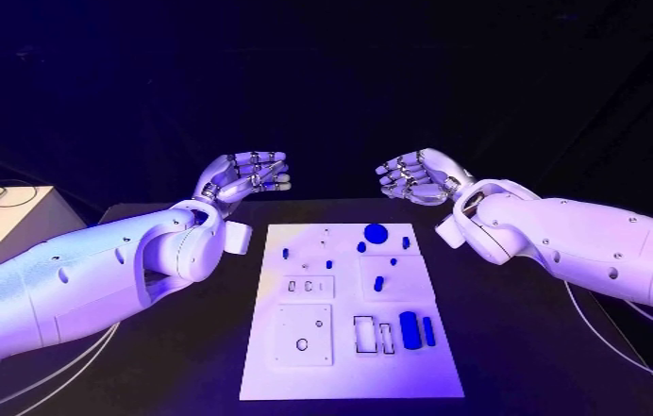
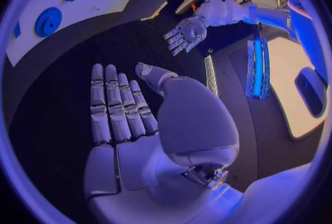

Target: Assemble the parts on the task board

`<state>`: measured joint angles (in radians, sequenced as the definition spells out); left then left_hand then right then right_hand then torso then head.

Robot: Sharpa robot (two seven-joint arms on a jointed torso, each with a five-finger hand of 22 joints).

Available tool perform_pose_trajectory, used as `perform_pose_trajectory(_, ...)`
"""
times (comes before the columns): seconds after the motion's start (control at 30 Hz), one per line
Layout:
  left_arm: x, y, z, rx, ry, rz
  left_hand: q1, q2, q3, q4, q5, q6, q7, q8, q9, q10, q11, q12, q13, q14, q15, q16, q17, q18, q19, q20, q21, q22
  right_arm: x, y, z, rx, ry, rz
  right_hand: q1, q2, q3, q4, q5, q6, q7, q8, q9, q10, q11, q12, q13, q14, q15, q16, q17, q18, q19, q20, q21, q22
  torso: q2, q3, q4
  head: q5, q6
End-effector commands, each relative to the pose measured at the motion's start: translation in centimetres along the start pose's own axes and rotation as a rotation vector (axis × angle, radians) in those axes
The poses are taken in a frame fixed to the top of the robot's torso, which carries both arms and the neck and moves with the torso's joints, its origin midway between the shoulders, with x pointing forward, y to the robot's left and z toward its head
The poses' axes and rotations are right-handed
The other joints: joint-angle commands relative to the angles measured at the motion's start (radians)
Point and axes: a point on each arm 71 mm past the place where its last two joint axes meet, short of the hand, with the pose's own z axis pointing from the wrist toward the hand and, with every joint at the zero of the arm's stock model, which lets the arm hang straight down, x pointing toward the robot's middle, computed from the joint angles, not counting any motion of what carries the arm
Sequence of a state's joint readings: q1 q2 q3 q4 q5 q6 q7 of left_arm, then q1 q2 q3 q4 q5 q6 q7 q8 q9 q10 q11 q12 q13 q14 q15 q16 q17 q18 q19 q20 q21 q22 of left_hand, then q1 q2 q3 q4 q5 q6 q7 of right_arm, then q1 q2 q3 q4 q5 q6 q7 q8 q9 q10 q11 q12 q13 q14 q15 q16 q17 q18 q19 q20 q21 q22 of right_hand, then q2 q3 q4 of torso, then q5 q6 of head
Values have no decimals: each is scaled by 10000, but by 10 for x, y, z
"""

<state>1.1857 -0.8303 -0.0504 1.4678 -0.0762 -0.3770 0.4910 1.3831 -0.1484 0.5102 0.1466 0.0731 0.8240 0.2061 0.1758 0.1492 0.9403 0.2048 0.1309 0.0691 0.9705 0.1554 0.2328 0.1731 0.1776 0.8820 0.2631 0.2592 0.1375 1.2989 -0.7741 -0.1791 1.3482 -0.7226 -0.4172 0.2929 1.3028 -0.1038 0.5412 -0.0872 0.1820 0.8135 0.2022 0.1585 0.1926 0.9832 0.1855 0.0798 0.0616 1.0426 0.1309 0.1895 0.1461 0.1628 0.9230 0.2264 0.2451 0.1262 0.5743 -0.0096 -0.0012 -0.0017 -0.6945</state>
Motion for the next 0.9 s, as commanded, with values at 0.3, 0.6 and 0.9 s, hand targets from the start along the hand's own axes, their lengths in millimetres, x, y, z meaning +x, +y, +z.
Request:
perform_pose_trajectory(0.3,18,-16,-27,-71,1768,-277,-427,-241,572,-520,-73,468,294,376,37,1151,-412,-273,0,1551,-637,2080,1742,-5,967,-747,2087,1172,7,16,2,-710,1301,-5299,175,-639,-190,55,-362,2023,-316,-56,-147,2613,-934,-184,78,4410,-1344,3815,3130,197,2470,-1368,4710,2901,630,-69,71,-98,107)
perform_pose_trajectory(0.6,25,-23,-41,-180,2213,-552,-667,-275,683,-734,-74,458,238,432,0,1352,-457,-548,20,1244,-718,3922,2909,1,494,-857,3718,2282,22,22,5,-672,1717,-6887,-158,-1266,312,643,-394,2067,-345,-238,-130,2549,-953,-175,99,4437,-1274,8468,7355,-422,3994,-1329,8331,7411,907,-124,171,-180,176)
perform_pose_trajectory(0.9,29,-25,-46,-270,2460,-681,-737,-276,696,-750,-78,456,234,455,-4,1383,-460,-573,27,1142,-724,4285,3081,12,308,-852,4089,2540,34,23,6,-662,1821,-7612,-209,-1530,413,930,-343,2021,-345,-289,-54,2336,-914,-177,82,4588,-1209,10557,9421,-780,4715,-1263,10136,9830,1131,-162,259,-221,171)
